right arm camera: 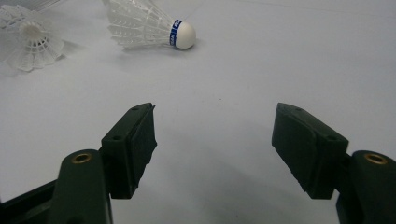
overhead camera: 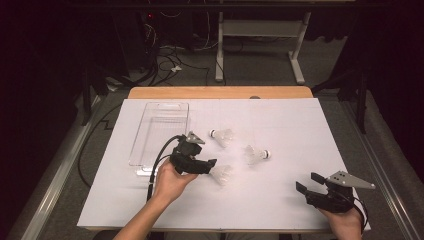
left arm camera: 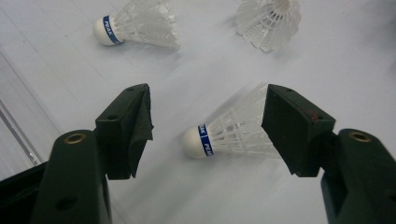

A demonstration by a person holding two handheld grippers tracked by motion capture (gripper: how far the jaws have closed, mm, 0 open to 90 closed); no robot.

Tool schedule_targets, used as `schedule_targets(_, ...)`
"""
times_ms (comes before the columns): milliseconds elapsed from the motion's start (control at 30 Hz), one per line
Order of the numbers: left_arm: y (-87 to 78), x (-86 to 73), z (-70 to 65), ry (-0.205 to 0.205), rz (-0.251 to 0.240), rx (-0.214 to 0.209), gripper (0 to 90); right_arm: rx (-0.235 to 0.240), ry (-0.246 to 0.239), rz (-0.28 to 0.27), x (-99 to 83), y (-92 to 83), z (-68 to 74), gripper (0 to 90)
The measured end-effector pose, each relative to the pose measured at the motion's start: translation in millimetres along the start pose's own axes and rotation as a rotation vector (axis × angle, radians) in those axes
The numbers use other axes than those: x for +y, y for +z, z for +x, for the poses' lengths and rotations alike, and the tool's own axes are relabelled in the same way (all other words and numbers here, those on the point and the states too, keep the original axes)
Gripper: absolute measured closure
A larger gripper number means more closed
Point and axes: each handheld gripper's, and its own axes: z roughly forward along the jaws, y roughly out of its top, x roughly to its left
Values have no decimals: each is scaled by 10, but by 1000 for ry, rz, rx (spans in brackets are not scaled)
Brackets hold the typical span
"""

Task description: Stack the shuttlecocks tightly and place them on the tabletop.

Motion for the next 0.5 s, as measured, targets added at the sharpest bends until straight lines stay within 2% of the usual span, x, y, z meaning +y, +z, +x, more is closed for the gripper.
schedule_targets(500, -62, -162, -38, 4, -2, -5, 340, -2, 0, -1, 0, -1, -1, 307)
